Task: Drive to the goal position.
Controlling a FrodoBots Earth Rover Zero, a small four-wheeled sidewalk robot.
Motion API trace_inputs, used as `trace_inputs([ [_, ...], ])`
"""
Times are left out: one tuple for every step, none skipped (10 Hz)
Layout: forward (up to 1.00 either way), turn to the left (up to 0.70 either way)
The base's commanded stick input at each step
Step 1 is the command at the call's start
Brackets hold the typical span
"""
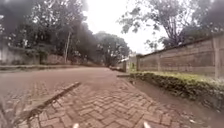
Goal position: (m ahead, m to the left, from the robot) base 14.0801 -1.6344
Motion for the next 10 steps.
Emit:
trace_inputs([
  [0.7,0.0],
  [0.7,0.0],
  [0.7,0.02],
  [0.7,0.04],
  [0.7,0.04],
  [0.7,0.08],
  [0.65,0.0],
  [0.56,0.0],
  [0.5,0.0],
  [0.5,0.0],
])
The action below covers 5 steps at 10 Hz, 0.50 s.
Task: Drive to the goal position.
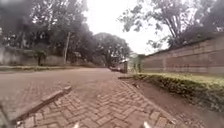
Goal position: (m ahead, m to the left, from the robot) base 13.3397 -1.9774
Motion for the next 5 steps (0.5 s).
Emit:
trace_inputs([
  [0.5,0.0],
  [0.5,0.0],
  [0.5,0.0],
  [0.5,0.0],
  [0.5,0.0],
])
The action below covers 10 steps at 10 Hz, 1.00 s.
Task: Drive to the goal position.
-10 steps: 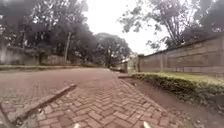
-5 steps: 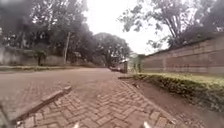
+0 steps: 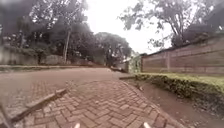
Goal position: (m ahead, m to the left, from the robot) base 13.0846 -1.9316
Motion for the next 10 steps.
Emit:
trace_inputs([
  [0.5,0.0],
  [0.5,0.0],
  [0.5,0.0],
  [0.5,0.0],
  [0.5,0.0],
  [0.5,0.0],
  [0.5,0.0],
  [0.5,0.0],
  [0.5,0.0],
  [0.5,0.0],
])
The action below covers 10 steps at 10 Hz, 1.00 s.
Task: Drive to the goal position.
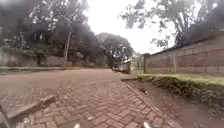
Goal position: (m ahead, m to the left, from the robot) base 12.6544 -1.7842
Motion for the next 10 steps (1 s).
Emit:
trace_inputs([
  [0.5,0.0],
  [0.5,0.0],
  [0.5,0.0],
  [0.5,0.0],
  [0.5,0.0],
  [0.5,0.0],
  [0.5,0.0],
  [0.5,0.0],
  [0.5,0.0],
  [0.5,0.0],
])
